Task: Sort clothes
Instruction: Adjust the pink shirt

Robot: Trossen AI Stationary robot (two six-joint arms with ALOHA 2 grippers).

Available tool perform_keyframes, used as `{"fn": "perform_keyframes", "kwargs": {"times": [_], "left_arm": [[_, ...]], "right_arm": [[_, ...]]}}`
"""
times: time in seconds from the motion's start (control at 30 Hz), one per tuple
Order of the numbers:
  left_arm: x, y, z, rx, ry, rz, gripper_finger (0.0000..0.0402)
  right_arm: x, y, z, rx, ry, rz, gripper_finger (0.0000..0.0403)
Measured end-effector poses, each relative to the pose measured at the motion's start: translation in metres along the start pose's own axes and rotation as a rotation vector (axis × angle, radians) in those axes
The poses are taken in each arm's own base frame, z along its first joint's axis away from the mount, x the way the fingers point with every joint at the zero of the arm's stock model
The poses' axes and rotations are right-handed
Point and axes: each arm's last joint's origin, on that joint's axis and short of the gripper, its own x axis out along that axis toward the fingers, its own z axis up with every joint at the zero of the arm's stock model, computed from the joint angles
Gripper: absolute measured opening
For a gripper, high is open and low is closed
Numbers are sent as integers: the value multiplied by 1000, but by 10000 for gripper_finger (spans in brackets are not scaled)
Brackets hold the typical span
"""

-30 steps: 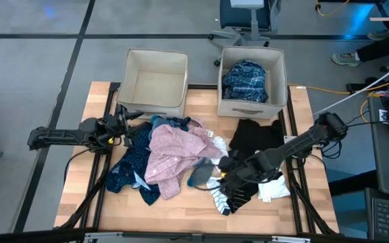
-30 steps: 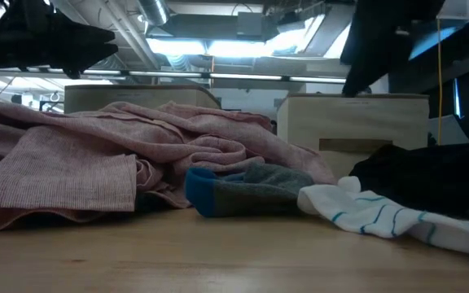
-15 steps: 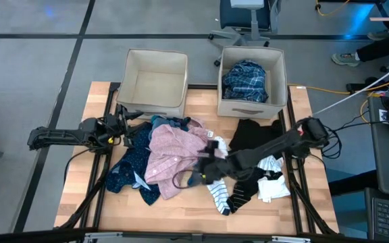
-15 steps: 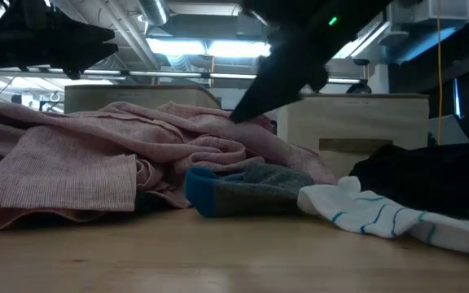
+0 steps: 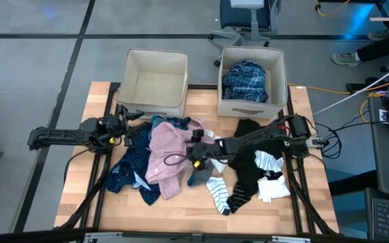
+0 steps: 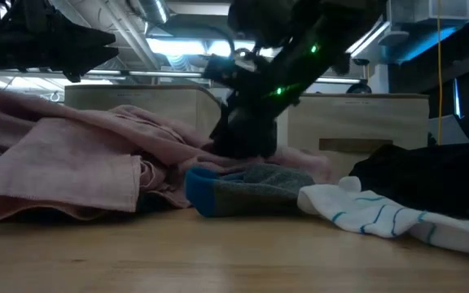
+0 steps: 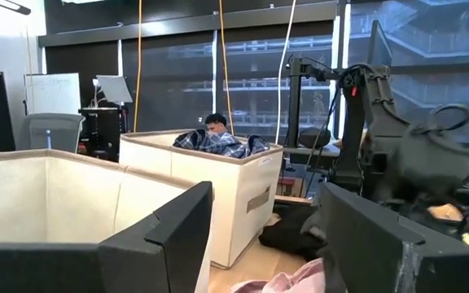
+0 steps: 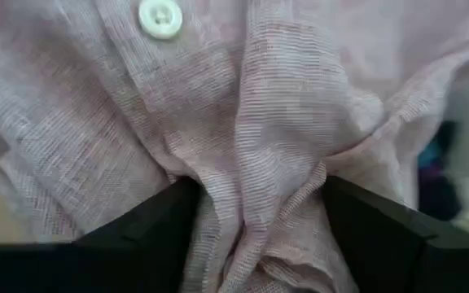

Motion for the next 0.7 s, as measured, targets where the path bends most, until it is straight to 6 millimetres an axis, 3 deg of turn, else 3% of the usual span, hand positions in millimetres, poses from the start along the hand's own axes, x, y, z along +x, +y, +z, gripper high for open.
{"fn": "perform_keyframes", "kwargs": {"times": [0.17, 0.33, 0.4, 0.5, 0.7], "left_arm": [[0, 0, -2, 7, 20, -2, 217], [0, 0, -2, 7, 19, -2, 217], [0, 0, -2, 7, 19, -1, 217], [0, 0, -2, 7, 19, -1, 217], [0, 0, -2, 6, 19, -1, 217]], "right_arm": [[2, -4, -1, 16, -6, 2, 161], [-17, -10, 11, 17, -11, -94, 26], [-33, -13, 18, 14, -18, -131, 18], [-61, -17, 29, 20, -18, -230, 39], [-137, -28, 43, 35, -23, -388, 16]]}}
